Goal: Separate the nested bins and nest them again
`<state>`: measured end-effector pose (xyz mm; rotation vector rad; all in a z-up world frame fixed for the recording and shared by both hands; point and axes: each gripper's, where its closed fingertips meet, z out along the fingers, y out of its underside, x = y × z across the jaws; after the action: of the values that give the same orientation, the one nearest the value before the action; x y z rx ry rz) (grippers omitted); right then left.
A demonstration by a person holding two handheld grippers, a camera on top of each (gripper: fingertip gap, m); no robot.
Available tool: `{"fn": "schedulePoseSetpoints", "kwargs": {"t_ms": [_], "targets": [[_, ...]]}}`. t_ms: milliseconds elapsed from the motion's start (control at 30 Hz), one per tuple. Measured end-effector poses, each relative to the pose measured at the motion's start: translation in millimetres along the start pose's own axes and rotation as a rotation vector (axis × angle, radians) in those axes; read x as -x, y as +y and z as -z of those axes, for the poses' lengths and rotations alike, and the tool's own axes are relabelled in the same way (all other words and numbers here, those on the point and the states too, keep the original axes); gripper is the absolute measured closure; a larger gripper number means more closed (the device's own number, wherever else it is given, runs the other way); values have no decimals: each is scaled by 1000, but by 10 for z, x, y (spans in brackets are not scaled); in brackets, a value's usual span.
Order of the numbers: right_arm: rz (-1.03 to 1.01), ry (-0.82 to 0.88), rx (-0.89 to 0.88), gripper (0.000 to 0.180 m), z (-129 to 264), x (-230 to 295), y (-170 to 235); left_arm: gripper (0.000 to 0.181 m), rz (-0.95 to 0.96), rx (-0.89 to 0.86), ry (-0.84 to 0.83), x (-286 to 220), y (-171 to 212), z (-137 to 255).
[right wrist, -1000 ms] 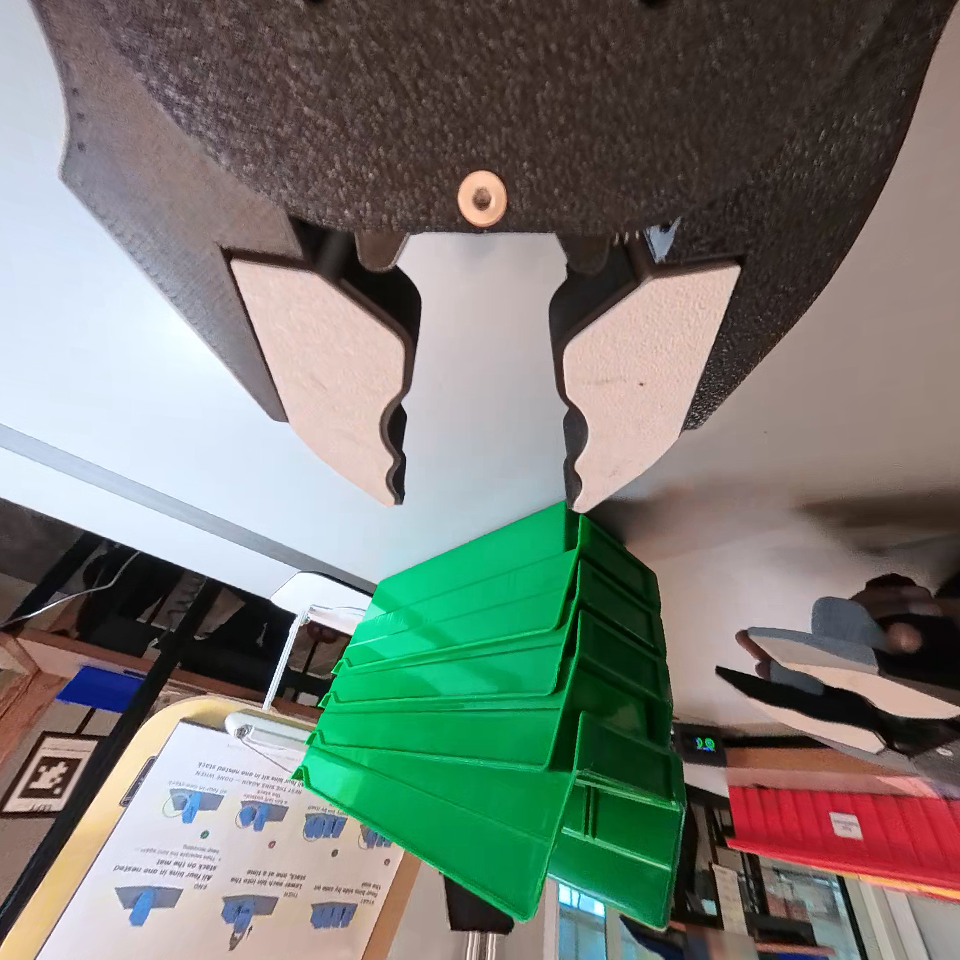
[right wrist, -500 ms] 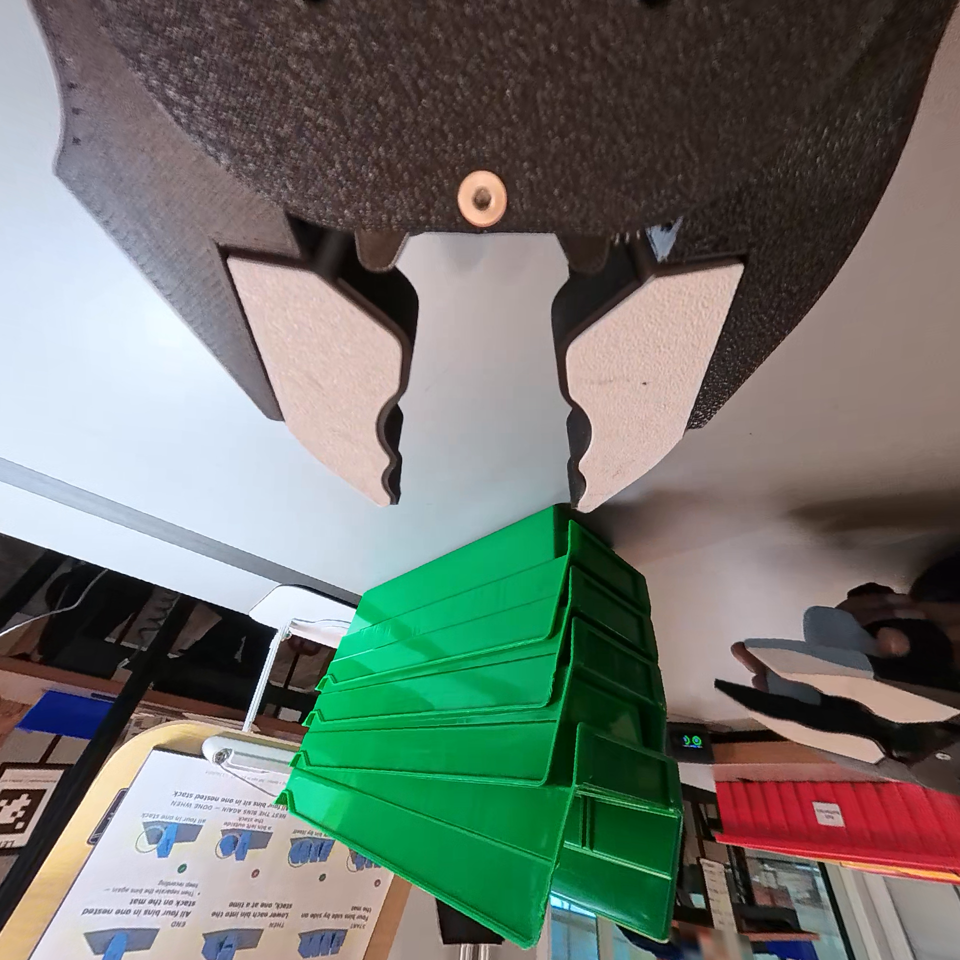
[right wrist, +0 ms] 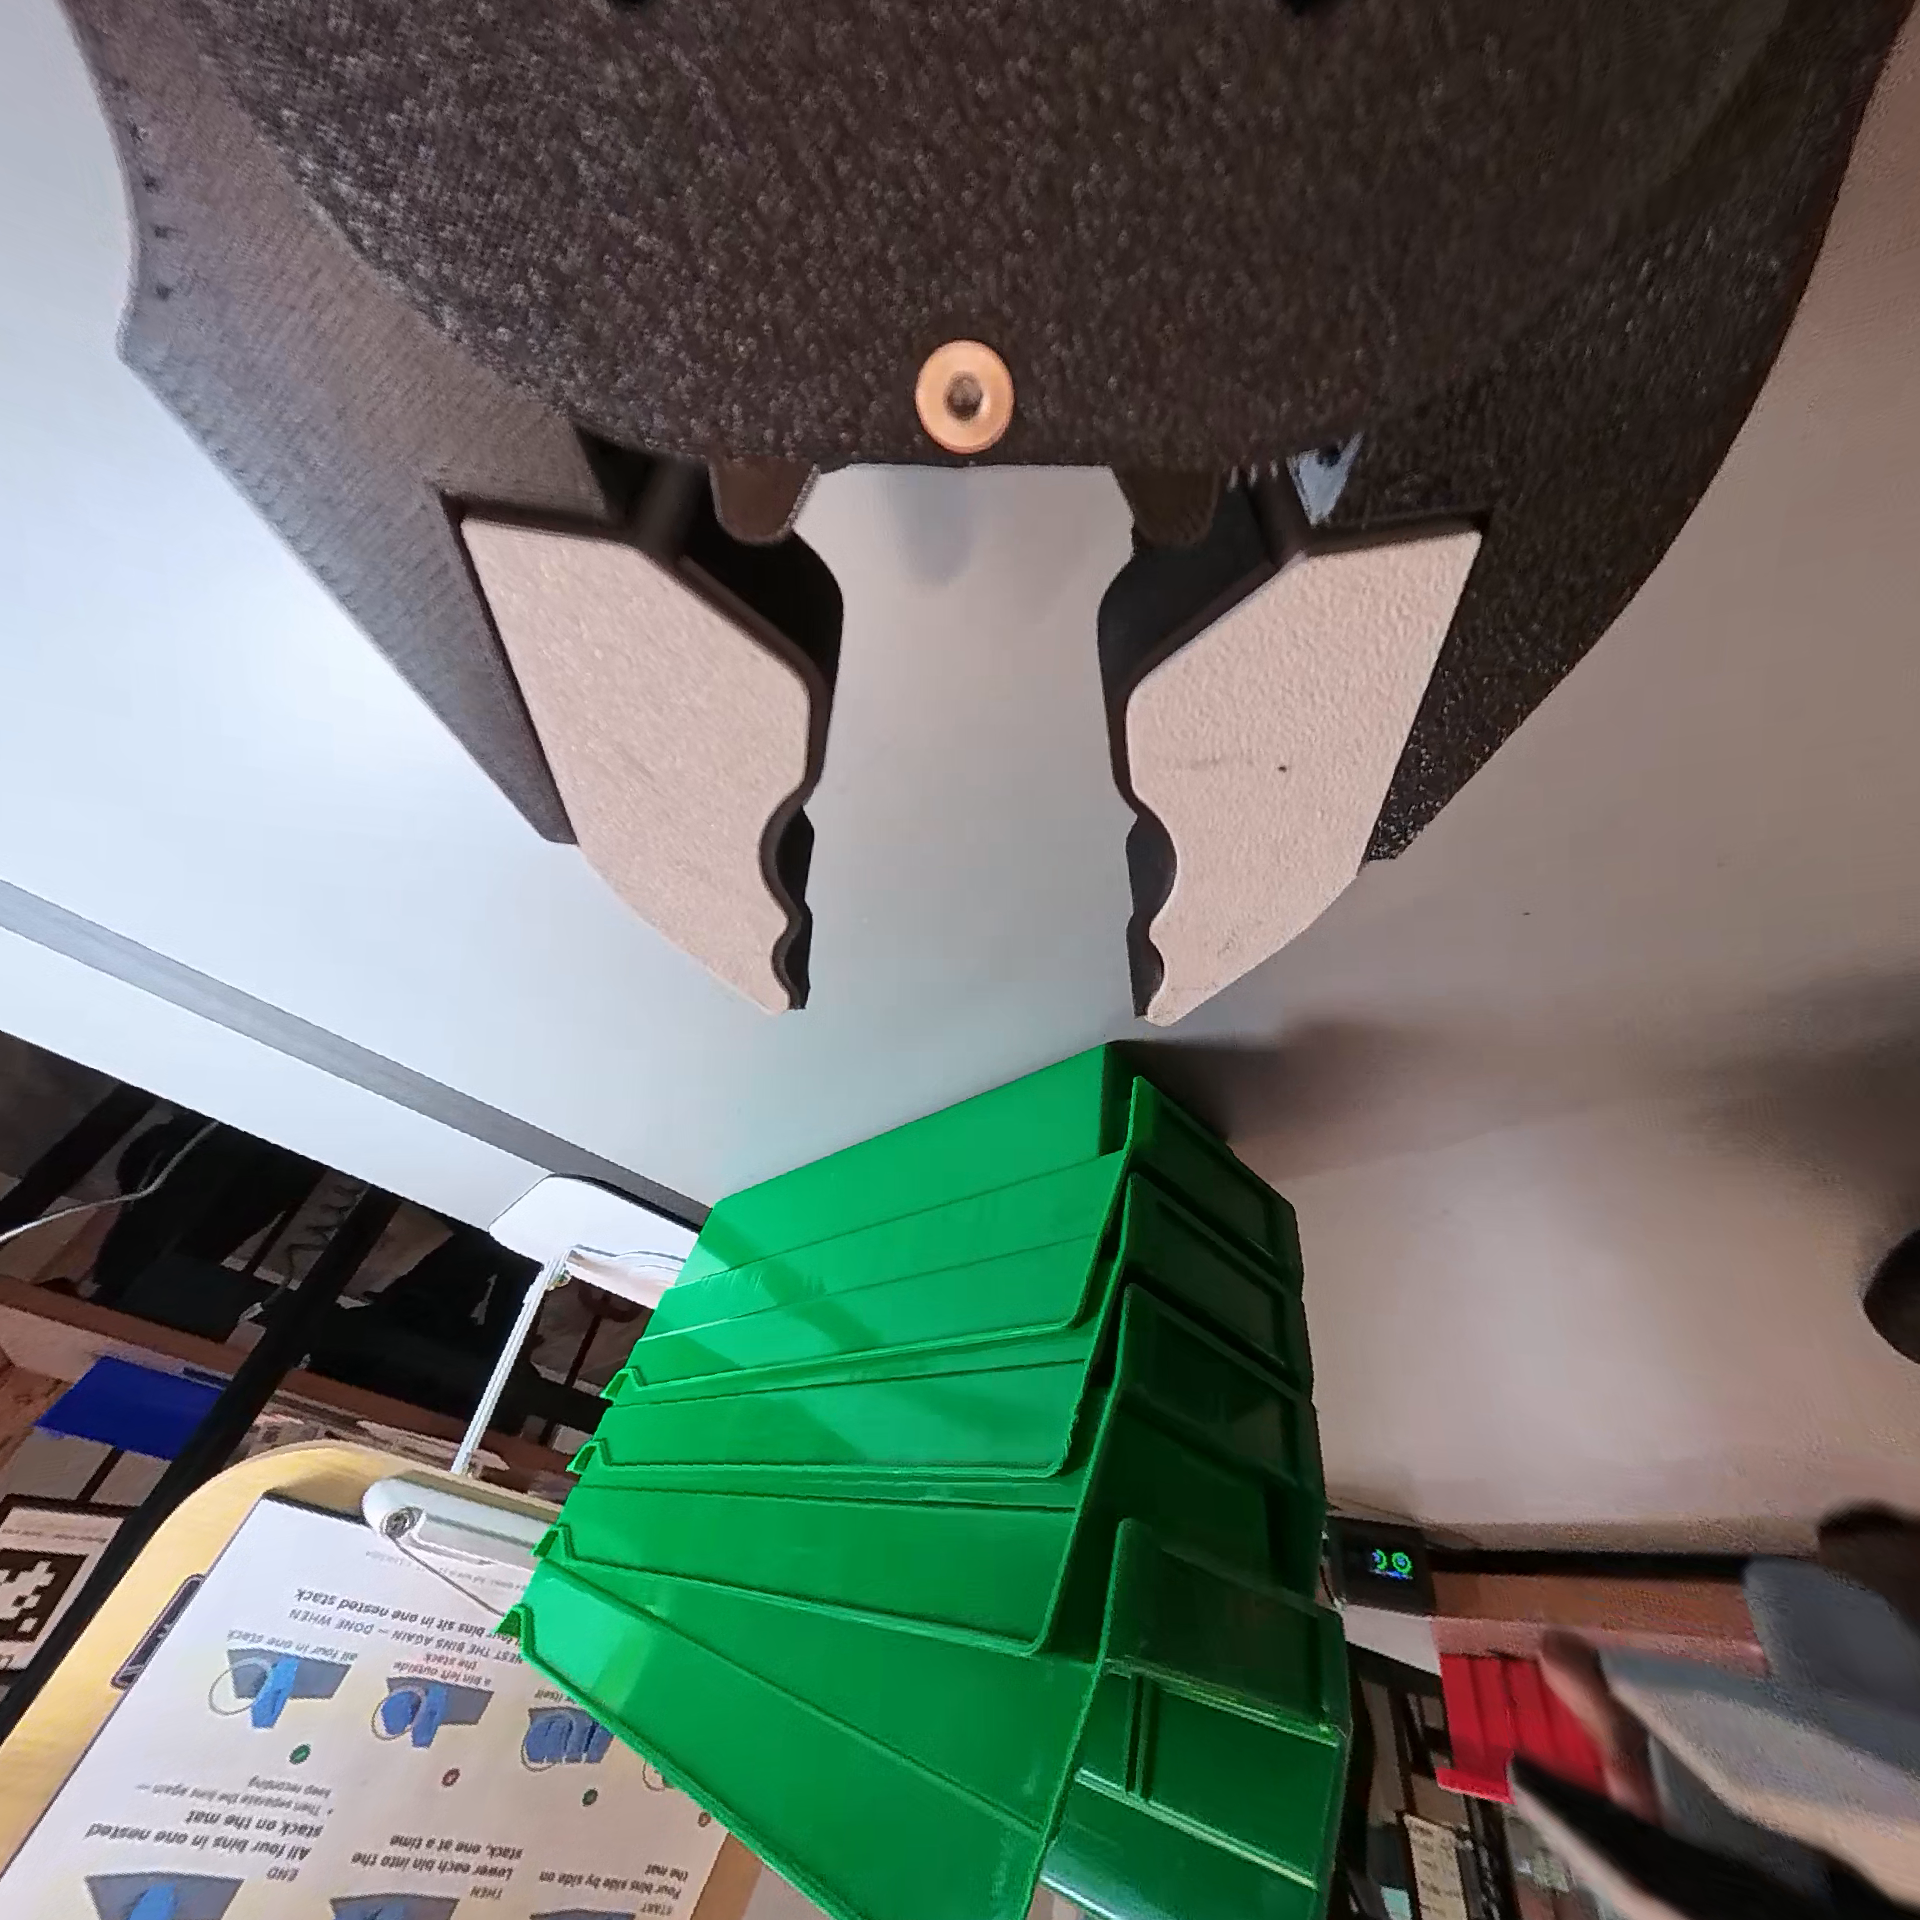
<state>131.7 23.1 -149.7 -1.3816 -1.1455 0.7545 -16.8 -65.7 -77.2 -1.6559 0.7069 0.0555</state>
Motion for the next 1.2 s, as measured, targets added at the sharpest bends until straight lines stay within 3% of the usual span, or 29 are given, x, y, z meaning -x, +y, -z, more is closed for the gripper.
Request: {"fn": "schedulePoseSetpoints", "kwargs": {"t_ms": [167,367,533,567,767,967,1200], "targets": [[19,1,-21,122,27,15,-31,144,-188,198,100,43,-253,-189],[-11,-7,-38,121,55,-9,-61,134,-420,488,161,75,-104,-613],[-17,-6,-48,121,80,-22,-80,138,-510,716,164,148,164,-829],[-15,-7,-48,121,84,-20,-81,145,-498,745,174,143,193,-847],[-2,-6,-57,121,109,-15,-102,150,-520,755,209,165,128,-867],[4,-2,-57,122,116,-15,-107,150,-515,651,187,268,-225,-835],[10,3,-55,123,120,-16,-104,150,-573,540,39,630,-745,-617]]}}
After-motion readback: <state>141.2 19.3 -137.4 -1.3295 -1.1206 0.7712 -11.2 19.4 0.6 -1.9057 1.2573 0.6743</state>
